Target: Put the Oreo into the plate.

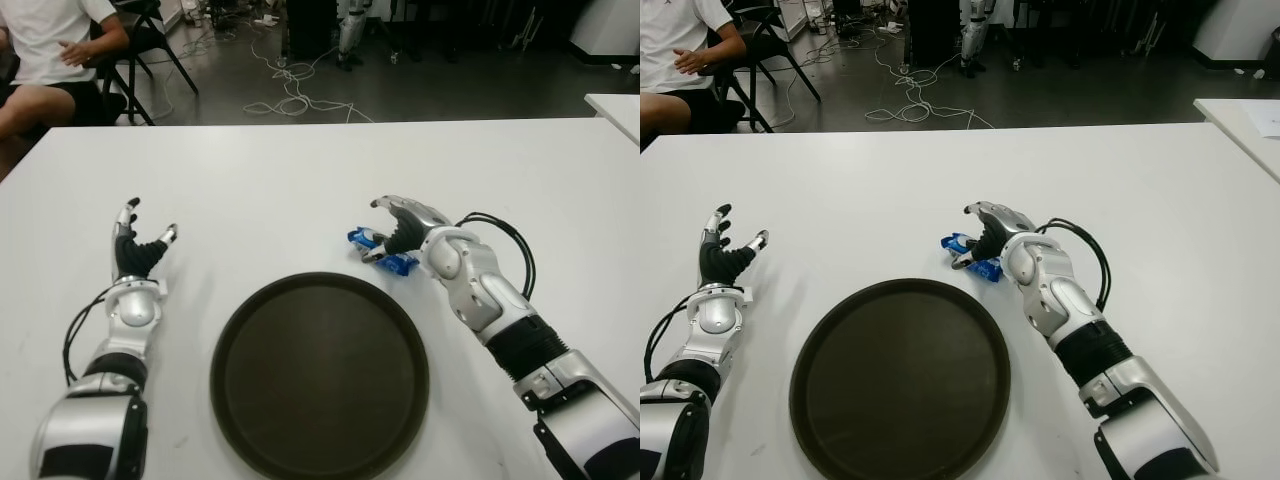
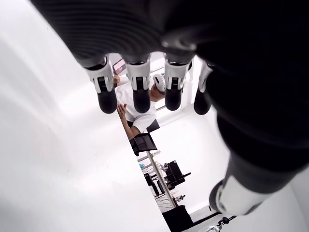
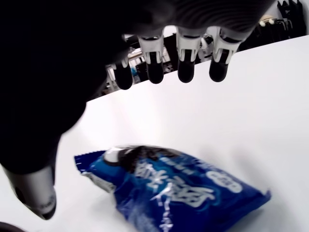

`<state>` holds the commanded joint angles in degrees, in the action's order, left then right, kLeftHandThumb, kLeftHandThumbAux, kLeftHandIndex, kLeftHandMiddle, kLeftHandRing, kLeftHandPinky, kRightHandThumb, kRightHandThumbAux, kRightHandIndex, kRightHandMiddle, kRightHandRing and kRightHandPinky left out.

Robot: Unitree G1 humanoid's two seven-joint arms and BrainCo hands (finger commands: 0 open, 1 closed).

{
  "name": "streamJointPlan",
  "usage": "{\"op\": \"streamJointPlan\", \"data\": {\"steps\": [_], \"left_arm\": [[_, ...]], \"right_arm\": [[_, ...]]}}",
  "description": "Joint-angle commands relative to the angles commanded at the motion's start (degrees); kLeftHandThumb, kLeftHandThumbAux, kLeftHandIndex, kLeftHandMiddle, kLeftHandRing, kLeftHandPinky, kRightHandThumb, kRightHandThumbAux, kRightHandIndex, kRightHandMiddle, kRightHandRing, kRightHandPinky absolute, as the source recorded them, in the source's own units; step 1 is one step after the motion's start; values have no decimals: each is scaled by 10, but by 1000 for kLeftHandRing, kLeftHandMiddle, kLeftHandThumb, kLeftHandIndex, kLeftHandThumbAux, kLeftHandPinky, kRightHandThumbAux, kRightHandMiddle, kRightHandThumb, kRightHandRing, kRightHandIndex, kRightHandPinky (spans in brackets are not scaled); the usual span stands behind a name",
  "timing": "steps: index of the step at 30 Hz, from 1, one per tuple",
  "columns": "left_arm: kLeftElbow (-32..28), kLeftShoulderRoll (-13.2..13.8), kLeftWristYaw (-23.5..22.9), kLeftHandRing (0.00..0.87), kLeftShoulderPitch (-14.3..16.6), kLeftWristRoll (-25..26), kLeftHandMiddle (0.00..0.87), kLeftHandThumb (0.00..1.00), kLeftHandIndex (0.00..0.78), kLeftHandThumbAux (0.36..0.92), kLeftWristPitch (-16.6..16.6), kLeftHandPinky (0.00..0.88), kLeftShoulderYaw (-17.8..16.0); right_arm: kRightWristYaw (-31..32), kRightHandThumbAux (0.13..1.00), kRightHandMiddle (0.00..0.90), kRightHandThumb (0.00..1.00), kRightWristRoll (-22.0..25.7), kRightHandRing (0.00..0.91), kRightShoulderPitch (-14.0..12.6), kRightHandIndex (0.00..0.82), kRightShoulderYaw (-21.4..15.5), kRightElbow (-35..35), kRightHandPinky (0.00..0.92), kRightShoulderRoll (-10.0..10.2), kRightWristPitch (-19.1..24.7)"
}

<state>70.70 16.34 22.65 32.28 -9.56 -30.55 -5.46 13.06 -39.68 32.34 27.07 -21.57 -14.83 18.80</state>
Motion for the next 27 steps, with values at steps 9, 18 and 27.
{"op": "streamJointPlan", "data": {"steps": [9,18,27], "left_arm": [[1,1,-1,53,0,-1,78,0,56,734,0,40,1],[1,2,-1,45,0,-2,71,0,54,712,1,31,2],[2,3,-3,54,0,-3,80,0,56,723,3,34,3]], "right_arm": [[-1,620,0,0,0,0,-3,0,-1,-2,64,1,9],[-9,618,0,0,-7,0,-5,0,0,-8,47,3,21],[-31,635,0,0,-3,0,0,0,-1,-50,29,13,17]]}}
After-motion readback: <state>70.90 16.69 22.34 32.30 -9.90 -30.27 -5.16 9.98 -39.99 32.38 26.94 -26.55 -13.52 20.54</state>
